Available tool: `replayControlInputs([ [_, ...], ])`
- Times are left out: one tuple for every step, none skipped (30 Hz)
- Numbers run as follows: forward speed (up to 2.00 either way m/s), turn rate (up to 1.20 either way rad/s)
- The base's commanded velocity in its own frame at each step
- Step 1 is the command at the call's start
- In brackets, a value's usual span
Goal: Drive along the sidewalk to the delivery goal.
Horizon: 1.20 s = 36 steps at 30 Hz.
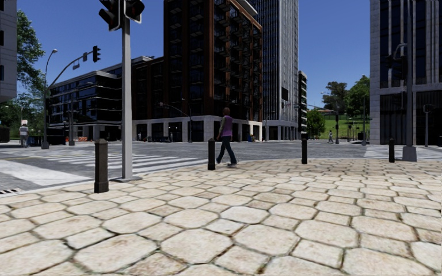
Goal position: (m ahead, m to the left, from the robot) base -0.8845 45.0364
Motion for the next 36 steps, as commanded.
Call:
replayControlInputs([
  [1.69,-0.02],
  [1.69,-0.05],
  [1.69,-0.06],
  [1.69,-0.06],
  [1.69,0.0],
  [1.69,0.0],
  [1.69,0.0],
  [1.69,0.0],
  [1.69,0.0],
  [1.69,0.0],
  [1.69,0.0],
  [1.69,0.0],
  [1.69,0.0],
  [1.69,0.0],
  [1.69,0.0],
  [1.69,0.0],
  [1.69,0.09],
  [1.69,0.27],
  [1.69,0.27],
  [1.66,0.37],
  [1.65,0.41],
  [1.64,0.41],
  [1.64,0.41],
  [1.64,0.41],
  [1.64,0.41],
  [1.63,0.41],
  [1.63,0.41],
  [1.63,0.41],
  [1.63,0.41],
  [1.63,0.41],
  [1.63,0.41],
  [1.63,0.41],
  [1.63,0.41],
  [1.63,0.4],
  [1.62,0.39],
  [1.62,0.39],
])
